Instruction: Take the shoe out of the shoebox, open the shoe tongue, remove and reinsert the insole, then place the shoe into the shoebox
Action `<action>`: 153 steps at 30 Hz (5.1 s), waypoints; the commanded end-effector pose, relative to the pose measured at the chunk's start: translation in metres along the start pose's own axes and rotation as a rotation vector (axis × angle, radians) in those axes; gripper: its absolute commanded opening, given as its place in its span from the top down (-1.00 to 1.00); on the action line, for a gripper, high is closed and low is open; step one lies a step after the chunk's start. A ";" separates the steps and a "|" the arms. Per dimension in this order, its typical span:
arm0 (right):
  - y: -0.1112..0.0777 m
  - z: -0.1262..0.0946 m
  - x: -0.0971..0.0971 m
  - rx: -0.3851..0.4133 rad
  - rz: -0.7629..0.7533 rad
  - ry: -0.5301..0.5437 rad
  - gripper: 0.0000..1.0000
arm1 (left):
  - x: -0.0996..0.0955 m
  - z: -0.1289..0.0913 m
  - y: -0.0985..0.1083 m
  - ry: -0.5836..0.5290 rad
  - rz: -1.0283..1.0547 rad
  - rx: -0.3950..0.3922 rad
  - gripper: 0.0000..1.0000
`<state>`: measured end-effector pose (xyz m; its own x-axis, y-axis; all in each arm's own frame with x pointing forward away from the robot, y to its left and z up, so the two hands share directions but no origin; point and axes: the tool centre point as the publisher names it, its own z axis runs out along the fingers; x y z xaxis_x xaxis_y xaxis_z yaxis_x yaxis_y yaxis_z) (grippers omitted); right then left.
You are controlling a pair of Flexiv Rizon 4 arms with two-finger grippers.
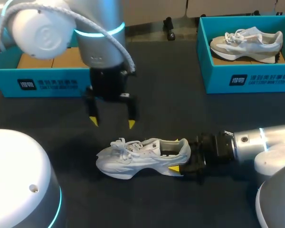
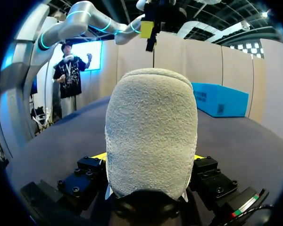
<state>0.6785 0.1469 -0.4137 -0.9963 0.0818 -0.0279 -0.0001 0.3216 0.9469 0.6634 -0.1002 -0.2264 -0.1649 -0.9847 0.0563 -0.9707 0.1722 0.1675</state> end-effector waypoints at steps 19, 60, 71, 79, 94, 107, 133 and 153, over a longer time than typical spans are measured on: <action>0.000 0.001 0.001 0.006 0.000 -0.002 1.00 | 0.096 0.058 -0.031 -0.178 -0.094 -0.133 -1.00; 0.000 0.001 0.001 0.006 0.000 -0.002 1.00 | 0.066 0.109 -0.027 -0.408 -0.178 -0.109 -0.37; 0.000 0.001 0.001 0.006 0.000 -0.002 1.00 | 0.060 0.095 -0.025 -0.357 -0.169 -0.104 0.11; 0.000 0.001 0.001 0.006 0.000 -0.002 1.00 | 0.060 0.087 -0.020 -0.326 -0.149 -0.099 0.31; 0.000 0.001 0.001 0.006 0.000 -0.002 1.00 | 0.043 0.076 -0.015 -0.184 -0.120 -0.050 1.00; 0.000 0.001 0.001 0.006 0.000 -0.002 1.00 | -0.006 0.068 -0.016 0.201 -0.125 -0.013 1.00; 0.000 0.001 0.001 0.006 0.000 -0.002 1.00 | -0.057 0.128 -0.015 0.314 -0.083 -0.079 0.55; 0.000 0.001 0.001 0.006 0.000 -0.002 1.00 | -0.043 0.052 -0.009 0.324 0.046 0.042 -0.58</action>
<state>0.6785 0.1470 -0.4138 -0.9962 0.0819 -0.0279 -0.0001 0.3217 0.9468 0.6733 -0.0608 -0.3008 -0.1443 -0.9084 0.3925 -0.9708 0.2068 0.1215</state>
